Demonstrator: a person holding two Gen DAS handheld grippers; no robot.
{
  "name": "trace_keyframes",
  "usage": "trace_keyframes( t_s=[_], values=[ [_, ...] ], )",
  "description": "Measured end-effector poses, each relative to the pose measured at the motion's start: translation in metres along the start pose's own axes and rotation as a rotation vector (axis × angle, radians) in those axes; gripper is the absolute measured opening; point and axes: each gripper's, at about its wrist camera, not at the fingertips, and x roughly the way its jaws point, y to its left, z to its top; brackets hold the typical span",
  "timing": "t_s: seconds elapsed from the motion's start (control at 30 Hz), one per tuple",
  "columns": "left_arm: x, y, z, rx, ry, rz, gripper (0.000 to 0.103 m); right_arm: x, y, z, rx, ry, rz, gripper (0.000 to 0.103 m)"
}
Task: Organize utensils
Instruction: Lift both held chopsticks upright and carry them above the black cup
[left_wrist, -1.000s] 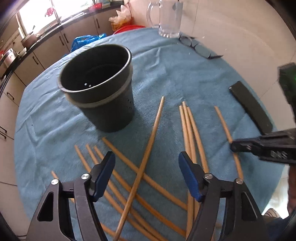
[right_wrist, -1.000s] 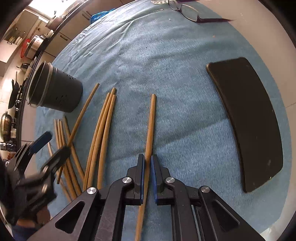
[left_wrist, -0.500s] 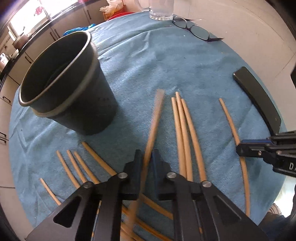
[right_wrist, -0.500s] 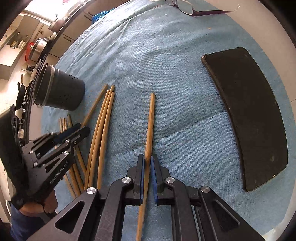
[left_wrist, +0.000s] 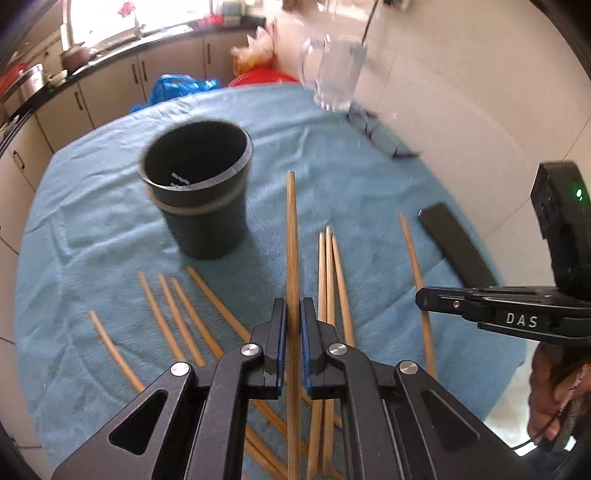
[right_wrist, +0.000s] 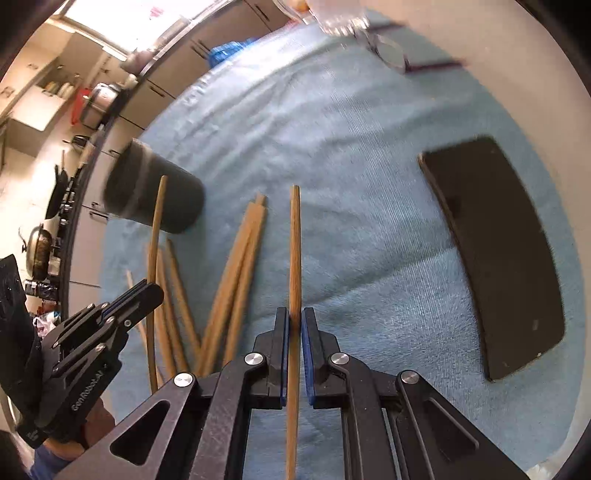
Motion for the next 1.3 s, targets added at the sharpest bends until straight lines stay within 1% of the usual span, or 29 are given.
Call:
trace_keyframes(
  t_s=[0.1, 0.27, 0.37, 0.47, 0.57, 0.73, 0.83, 1.03, 1.2, 1.3],
  values=[
    [-0.031, 0.010, -0.003, -0.018, -0.068, -0.008, 0.007, -0.018, 0.011, -0.005, -0.032, -0.060, 0.012, 0.007],
    [-0.067, 0.017, -0.006, -0.044, -0.136, -0.007, 0.007, -0.047, 0.033, -0.016, -0.085, -0.154, 0.030, 0.007],
    [-0.081, 0.022, -0.007, -0.057, -0.172, 0.007, 0.007, -0.063, 0.051, -0.022, -0.128, -0.215, 0.028, 0.007],
    [-0.096, 0.030, -0.010, -0.075, -0.206, 0.012, 0.007, -0.074, 0.066, -0.025, -0.158, -0.255, 0.029, 0.007],
    [-0.112, 0.037, -0.012, -0.093, -0.242, 0.016, 0.007, -0.082, 0.071, -0.027, -0.174, -0.283, 0.031, 0.007],
    [-0.129, 0.049, -0.010, -0.114, -0.292, 0.030, 0.007, -0.095, 0.087, -0.032, -0.193, -0.336, 0.026, 0.007],
    [-0.138, 0.057, -0.005, -0.130, -0.317, 0.021, 0.007, -0.103, 0.094, -0.033, -0.210, -0.364, 0.025, 0.007],
    [-0.142, 0.070, 0.021, -0.165, -0.351, -0.025, 0.007, -0.119, 0.108, -0.025, -0.232, -0.394, 0.043, 0.007],
    [-0.136, 0.084, 0.061, -0.221, -0.383, -0.050, 0.007, -0.133, 0.125, -0.009, -0.259, -0.428, 0.069, 0.007],
    [-0.128, 0.090, 0.084, -0.247, -0.399, -0.050, 0.007, -0.138, 0.134, 0.004, -0.276, -0.441, 0.078, 0.007]
  ],
)
